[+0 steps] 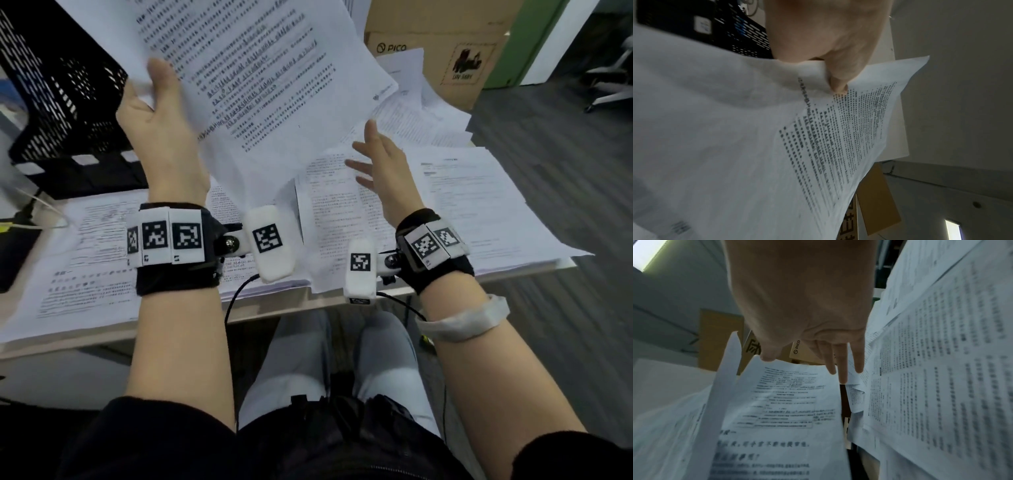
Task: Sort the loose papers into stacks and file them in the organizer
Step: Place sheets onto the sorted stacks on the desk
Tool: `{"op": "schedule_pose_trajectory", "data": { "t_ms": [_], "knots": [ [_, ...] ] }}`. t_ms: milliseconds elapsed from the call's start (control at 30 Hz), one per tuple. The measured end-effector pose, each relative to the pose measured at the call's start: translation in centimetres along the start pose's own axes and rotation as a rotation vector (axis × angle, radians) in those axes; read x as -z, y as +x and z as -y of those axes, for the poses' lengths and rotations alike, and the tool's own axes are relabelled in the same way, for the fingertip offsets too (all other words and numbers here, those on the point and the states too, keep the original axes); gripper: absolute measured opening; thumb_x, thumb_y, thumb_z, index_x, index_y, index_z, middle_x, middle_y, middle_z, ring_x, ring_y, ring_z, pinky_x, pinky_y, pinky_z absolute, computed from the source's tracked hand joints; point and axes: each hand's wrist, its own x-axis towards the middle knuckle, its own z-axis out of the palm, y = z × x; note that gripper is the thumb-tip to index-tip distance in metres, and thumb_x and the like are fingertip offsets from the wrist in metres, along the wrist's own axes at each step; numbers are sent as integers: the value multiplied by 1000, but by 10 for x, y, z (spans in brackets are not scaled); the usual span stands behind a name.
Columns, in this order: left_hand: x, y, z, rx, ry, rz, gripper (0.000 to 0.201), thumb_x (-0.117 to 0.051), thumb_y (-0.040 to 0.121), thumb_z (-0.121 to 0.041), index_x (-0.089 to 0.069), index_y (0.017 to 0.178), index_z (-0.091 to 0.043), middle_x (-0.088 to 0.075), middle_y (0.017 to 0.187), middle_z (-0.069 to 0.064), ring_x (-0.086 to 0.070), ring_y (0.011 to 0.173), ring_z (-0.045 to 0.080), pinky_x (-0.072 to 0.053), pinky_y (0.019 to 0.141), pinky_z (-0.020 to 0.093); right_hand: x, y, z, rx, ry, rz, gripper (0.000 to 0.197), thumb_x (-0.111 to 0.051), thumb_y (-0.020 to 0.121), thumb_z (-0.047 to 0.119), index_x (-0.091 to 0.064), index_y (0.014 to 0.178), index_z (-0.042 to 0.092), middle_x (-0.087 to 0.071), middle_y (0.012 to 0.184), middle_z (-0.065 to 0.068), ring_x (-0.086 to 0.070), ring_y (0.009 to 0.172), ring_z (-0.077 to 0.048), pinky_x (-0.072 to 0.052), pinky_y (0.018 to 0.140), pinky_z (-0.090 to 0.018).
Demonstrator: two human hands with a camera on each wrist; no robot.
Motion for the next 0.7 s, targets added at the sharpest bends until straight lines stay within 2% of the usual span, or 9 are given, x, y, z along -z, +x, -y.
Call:
{"op": "schedule_pose_trajectory", "data": {
  "t_ms": [67,133,233,333,400,467,500,600,700],
  "knots": [
    [0,-8,-2,48,-67,-5,19,-52,95,-26,-59,99,-9,-67,97,3,-66,95,12,-51,97,30,0,-8,-5,-48,124,38,60,-39,95,53,-34,142,16,-50,140,-6,-61,113,-19,-44,105,-42],
    [4,-19,-5,110,-56,-20,16,-49,97,-25,-56,86,-15,-61,84,-3,-61,84,6,-51,93,23,0,-15,-12,-90,234,64,60,-45,93,52,-34,142,19,-50,140,-8,-62,112,-22,-45,104,-43],
    [10,-28,-4,171,-72,-1,19,-48,98,-23,-54,81,-18,-63,82,-4,-63,90,10,-51,98,32,-3,-25,-20,-135,355,98,63,-56,87,52,-39,139,22,-48,140,-12,-64,110,-24,-48,101,-42],
    [15,-34,-3,210,-194,3,16,-47,98,-18,-57,88,-12,-72,82,-1,-69,90,14,-55,91,36,-9,-35,-23,-166,455,166,73,-69,58,55,-45,119,24,-46,138,-14,-64,110,-26,-50,100,-41],
    [17,-35,-1,239,-198,-24,15,-48,98,-20,-56,86,-13,-73,78,-4,-69,92,16,-54,93,40,-14,-40,-23,-195,510,183,69,-72,49,52,-48,105,21,-47,134,-16,-64,108,-28,-49,100,-43],
    [20,-33,1,256,-156,-53,14,-49,97,-23,-55,88,-15,-70,86,-2,-67,101,18,-53,95,41,-20,-42,-24,-218,535,202,56,-72,54,49,-53,97,19,-53,125,-14,-64,104,-27,-48,101,-43],
    [22,-32,3,268,-150,-60,13,-50,97,-24,-55,89,-15,-69,91,-1,-66,104,19,-52,96,41,-24,-42,-25,-220,545,223,50,-71,64,46,-56,101,17,-58,120,-12,-65,103,-26,-49,100,-41],
    [31,-30,7,286,-169,-73,13,-50,97,-24,-56,98,-12,-68,103,5,-65,107,21,-52,96,42,-33,-44,-26,-204,570,236,29,-64,88,23,-58,113,10,-68,105,-7,-68,90,-22,-58,82,-32],
    [40,-27,10,308,-142,-110,26,-49,98,-26,-53,116,-8,-65,114,8,-64,106,21,-54,93,40,-41,-44,-26,-133,532,164,16,-58,90,2,-59,103,11,-68,98,-4,-68,84,-20,-59,74,-32]
  ]
}}
